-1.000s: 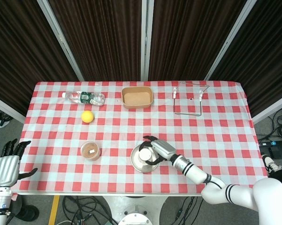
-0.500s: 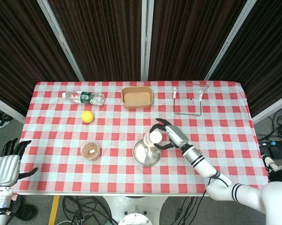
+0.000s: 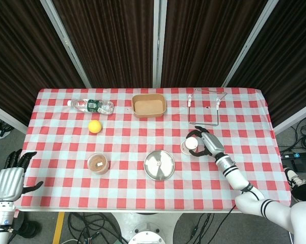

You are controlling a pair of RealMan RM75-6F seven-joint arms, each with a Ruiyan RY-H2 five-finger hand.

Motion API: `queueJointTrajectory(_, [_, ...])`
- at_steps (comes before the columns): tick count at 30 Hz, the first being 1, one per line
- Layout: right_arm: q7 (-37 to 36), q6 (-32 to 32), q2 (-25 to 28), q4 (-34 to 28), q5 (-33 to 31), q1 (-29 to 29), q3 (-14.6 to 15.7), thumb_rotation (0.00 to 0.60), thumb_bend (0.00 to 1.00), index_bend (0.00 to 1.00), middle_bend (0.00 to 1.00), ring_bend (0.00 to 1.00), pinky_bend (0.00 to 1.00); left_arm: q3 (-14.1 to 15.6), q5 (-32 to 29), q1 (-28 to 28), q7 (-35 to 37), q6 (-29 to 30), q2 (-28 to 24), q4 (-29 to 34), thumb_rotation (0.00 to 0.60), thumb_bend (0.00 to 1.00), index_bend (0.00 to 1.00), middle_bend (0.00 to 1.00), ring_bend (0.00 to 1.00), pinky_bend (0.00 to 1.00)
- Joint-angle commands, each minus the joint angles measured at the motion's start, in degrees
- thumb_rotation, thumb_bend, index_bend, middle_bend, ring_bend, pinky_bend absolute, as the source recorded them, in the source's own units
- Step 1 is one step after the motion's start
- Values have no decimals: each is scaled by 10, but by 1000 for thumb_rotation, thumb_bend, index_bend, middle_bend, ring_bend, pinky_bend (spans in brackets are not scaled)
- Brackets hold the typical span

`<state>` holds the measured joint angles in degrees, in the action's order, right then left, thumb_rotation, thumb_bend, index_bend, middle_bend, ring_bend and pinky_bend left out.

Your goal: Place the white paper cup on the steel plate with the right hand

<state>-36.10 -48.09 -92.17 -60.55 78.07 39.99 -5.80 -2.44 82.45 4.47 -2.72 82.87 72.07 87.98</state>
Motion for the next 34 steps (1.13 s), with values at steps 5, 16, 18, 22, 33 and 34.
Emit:
queueJointTrajectory(5, [16, -59, 39, -48, 17, -27, -5, 600, 241, 0, 121, 0, 11, -1, 1, 1, -2, 0, -1, 2, 600, 74, 163, 159, 21, 21])
queueJointTrajectory(16, [139, -232, 119, -173, 55, -130, 24, 600, 239, 108, 227, 40, 60, 0, 11, 1, 2, 9, 0, 3, 600, 74, 163, 159, 21, 20])
queueJointTrajectory(18, [202, -272, 134, -186, 43, -170, 36, 600, 240, 117, 227, 40, 60, 1, 10, 0, -1, 9, 0, 2, 600, 73, 163, 159, 21, 20])
queueJointTrajectory(22, [303, -342, 165, -229, 13, -242, 55, 600, 241, 121, 214, 22, 61, -1, 6, 2, -5, 7, 1, 1, 600, 73, 162, 159, 21, 21])
queueJointTrajectory(33, [325, -429, 230, -317, 41, -340, 89, 600, 251, 120, 175, 0, 51, -4, 11, 9, -29, 9, 14, 2, 600, 74, 162, 159, 21, 20])
queueJointTrajectory(34, [323, -428, 231, -318, 44, -341, 88, 600, 251, 120, 172, 0, 49, -4, 12, 9, -29, 10, 15, 2, 600, 74, 162, 159, 21, 20])
